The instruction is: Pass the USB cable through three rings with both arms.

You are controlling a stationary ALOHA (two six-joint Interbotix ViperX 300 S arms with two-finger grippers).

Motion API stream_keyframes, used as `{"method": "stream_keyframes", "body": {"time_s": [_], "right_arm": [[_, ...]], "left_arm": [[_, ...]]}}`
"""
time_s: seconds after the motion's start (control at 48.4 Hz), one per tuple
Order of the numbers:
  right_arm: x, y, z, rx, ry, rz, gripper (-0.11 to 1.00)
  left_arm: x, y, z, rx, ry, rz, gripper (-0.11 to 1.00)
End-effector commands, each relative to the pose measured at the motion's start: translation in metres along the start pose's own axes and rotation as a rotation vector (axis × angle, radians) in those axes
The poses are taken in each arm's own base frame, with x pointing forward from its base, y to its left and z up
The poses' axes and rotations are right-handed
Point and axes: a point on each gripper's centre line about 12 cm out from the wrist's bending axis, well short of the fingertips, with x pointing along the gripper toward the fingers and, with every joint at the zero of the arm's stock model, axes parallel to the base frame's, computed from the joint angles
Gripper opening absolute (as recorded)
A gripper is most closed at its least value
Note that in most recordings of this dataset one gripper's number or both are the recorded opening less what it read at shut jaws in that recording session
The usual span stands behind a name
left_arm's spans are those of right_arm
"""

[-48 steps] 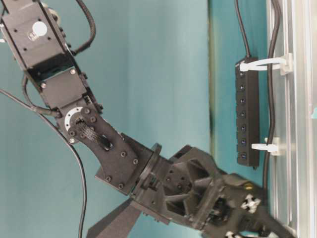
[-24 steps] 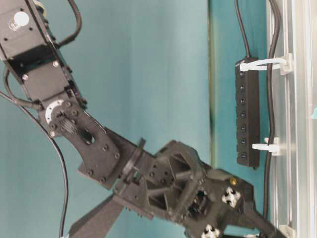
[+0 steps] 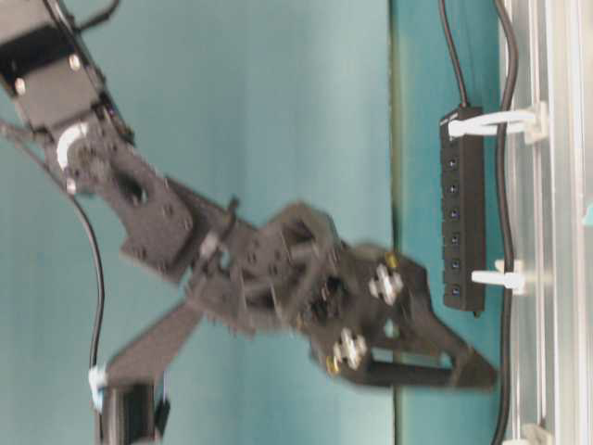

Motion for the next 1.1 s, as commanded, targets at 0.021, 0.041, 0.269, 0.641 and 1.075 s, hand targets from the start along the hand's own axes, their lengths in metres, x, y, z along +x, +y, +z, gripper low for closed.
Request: {"method": "stream_keyframes", "body": {"time_s": [0.021, 0.041, 0.269, 0.641, 1.075], "right_arm": [[-0.017, 0.0, 0.004, 0.005, -0.04, 0.0, 0.71], [-0.018, 0.0, 0.004, 0.005, -0.04, 0.0, 0.71], [-0.02, -0.002, -0.002, 0.007, -0.046, -0.001, 0.71], [-0.026, -0.009, -0.008, 0.02, -0.043, -0.01, 0.71], [-0.045, -0.012, -0.026, 0.026, -0.031, -0.015, 0.71]], "left_arm": [[-0.006, -0.003, 0.005, 0.005, 0.013, -0.005, 0.22], [-0.008, -0.003, 0.004, 0.005, 0.026, -0.003, 0.22], [-0.02, -0.003, 0.008, 0.008, 0.01, -0.004, 0.22], [-0.035, -0.003, 0.013, 0.005, -0.007, -0.005, 0.22], [-0.049, -0.005, 0.03, 0.013, -0.087, -0.012, 0.22]]}}
